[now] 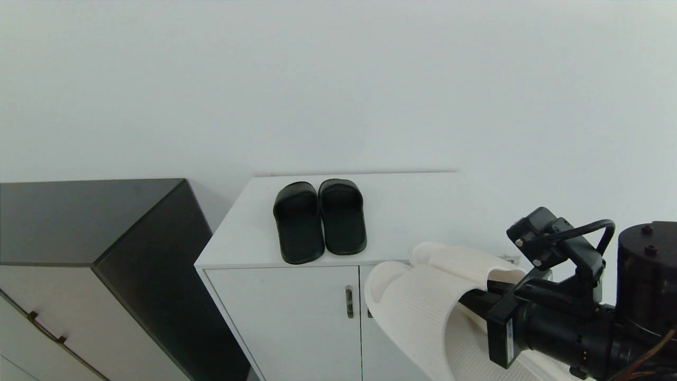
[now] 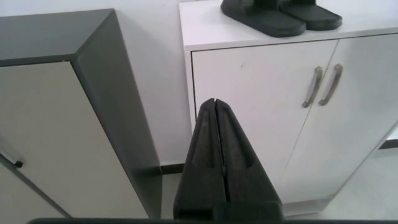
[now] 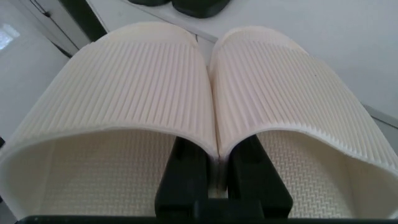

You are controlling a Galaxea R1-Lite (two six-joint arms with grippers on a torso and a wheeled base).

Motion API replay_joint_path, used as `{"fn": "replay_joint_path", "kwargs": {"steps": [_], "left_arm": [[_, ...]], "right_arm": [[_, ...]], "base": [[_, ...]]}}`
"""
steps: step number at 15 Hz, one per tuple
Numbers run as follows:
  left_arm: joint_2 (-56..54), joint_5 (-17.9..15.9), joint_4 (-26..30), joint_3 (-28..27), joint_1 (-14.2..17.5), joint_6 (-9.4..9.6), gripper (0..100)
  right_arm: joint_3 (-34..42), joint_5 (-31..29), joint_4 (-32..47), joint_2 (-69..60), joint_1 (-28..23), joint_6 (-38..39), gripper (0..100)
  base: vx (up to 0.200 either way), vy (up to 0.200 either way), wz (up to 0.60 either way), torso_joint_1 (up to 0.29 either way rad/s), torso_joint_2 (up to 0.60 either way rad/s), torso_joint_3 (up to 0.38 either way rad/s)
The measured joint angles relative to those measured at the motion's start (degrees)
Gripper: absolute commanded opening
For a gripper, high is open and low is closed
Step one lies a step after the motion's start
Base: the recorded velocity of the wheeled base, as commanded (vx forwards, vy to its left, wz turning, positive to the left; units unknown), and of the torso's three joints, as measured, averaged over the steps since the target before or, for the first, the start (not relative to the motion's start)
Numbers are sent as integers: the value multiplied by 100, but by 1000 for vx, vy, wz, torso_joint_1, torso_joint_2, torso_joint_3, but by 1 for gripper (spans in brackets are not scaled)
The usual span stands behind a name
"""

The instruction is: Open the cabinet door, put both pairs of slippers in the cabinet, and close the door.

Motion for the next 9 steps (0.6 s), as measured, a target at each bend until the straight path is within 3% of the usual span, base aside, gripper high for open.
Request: {"fn": "replay_joint_path", "kwargs": {"steps": [3,9], "left_arm": [[0,0,-2,0,6,1,0],[0,0,2,0,4,-35,0]], "right_arm": [[90,233,-2,-71,33,-9,0],[272,293,-5,-145,49,-271,0]], "base": [[0,0,0,-104,233,129],[0,0,0,-219,527,303]]}}
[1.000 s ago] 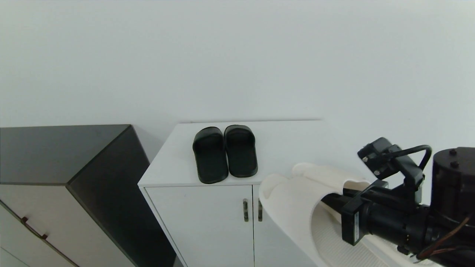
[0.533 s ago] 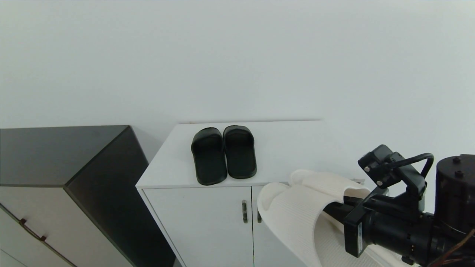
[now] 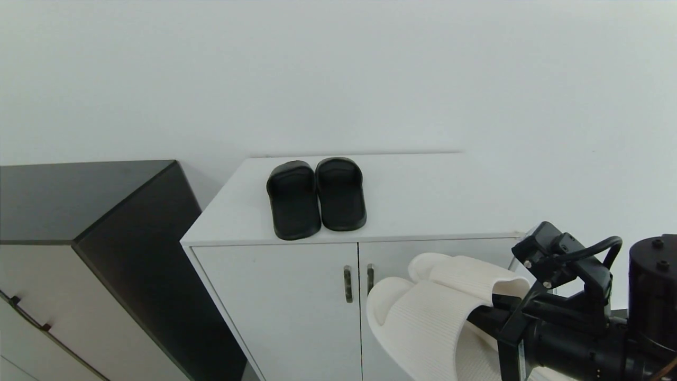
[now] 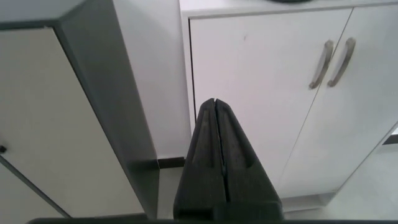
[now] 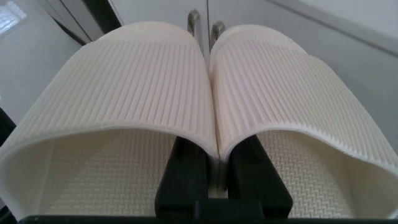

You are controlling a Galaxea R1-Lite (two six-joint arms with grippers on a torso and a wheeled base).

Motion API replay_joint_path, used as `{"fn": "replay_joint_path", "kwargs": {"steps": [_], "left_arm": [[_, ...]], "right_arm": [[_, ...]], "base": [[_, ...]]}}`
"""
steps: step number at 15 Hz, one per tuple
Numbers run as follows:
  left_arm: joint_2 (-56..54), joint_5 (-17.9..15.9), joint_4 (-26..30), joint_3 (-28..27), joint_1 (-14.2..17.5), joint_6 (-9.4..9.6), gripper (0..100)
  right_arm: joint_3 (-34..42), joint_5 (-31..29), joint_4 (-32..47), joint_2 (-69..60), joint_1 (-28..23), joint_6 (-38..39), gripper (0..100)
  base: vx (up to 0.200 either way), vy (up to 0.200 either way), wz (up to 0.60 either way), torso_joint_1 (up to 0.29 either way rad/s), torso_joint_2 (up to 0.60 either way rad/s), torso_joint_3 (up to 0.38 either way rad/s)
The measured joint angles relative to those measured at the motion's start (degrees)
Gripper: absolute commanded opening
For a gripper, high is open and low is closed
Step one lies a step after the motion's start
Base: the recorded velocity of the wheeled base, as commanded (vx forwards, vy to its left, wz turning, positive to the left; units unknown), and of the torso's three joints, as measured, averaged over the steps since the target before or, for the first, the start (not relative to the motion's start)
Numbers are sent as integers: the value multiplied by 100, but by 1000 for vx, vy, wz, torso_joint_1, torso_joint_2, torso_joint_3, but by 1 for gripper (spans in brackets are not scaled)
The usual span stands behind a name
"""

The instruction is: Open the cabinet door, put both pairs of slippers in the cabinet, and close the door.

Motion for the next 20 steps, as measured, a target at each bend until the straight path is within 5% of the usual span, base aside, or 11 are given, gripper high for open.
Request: {"fn": "replay_joint_path", "kwargs": {"steps": [8,9,20], "left_arm": [[0,7,-2,0,0,-49,0],[0,7,-2,0,0,-49,100],[0,-4,-5,0,0,-20,100]], "right_arm": [[63,11,5,-37,43,-9,0],[63,35,2,-37,48,-9,0],[84,88,-1,7,74,-9,0]], "base": [[0,0,0,-198,518,317],[0,0,0,-163,471,320],[0,0,0,-116,464,345]]}}
